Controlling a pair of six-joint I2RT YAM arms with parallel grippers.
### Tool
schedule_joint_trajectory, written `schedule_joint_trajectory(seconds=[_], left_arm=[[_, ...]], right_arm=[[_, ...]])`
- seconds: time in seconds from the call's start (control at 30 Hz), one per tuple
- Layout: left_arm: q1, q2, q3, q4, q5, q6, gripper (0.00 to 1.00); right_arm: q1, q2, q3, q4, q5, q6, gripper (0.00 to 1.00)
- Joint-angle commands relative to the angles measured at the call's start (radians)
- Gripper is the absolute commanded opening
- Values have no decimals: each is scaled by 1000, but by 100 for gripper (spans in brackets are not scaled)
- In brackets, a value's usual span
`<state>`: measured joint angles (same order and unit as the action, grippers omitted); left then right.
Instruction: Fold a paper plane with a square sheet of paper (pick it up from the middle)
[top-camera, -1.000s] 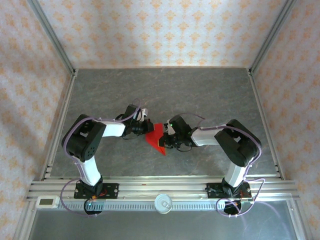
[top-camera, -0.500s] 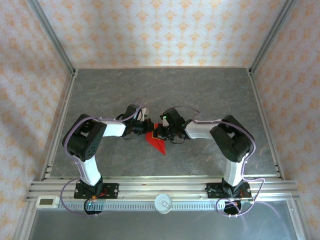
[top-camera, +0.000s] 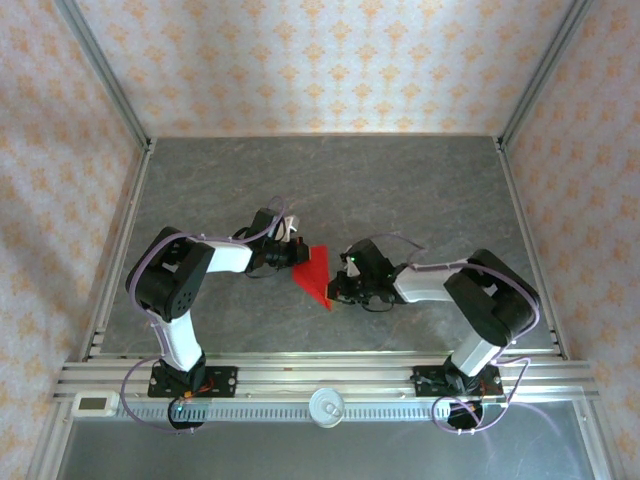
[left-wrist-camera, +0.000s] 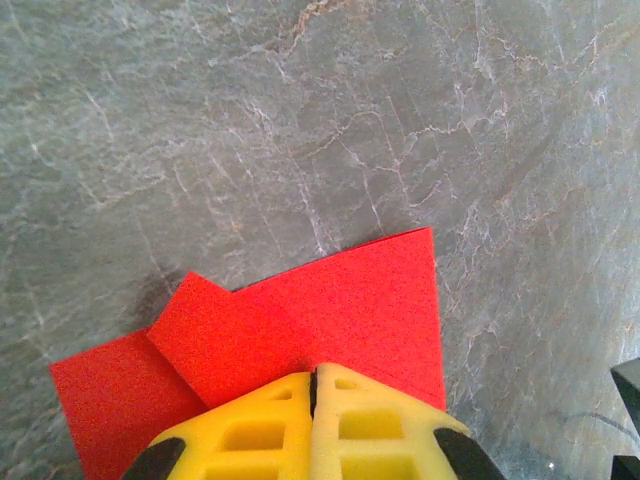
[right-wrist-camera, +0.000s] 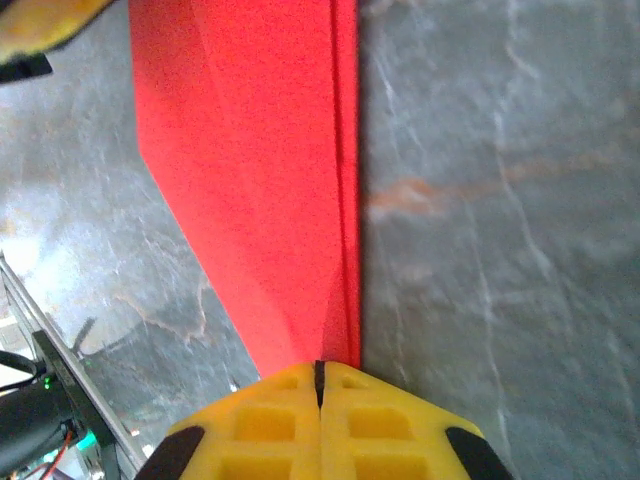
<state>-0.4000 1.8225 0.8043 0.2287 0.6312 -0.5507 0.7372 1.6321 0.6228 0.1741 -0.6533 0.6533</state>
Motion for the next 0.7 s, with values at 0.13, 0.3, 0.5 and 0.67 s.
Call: schedule_joint_trajectory(seconds=[0.13, 0.3, 0.5, 0.67], left_arm=[[1, 69, -17, -110, -109, 38, 5], [1, 75, -14, -109, -105, 38, 5], [2, 83, -10, -110, -104, 39, 5], [1, 84, -8, -118, -108, 46, 5]], right_arm=[[10, -118, 52, -101, 52, 29, 0], [22, -2, 169, -51, 14, 51, 0], [36, 178, 256, -67, 14, 25, 1], [40, 146, 119, -55, 3, 14, 0]])
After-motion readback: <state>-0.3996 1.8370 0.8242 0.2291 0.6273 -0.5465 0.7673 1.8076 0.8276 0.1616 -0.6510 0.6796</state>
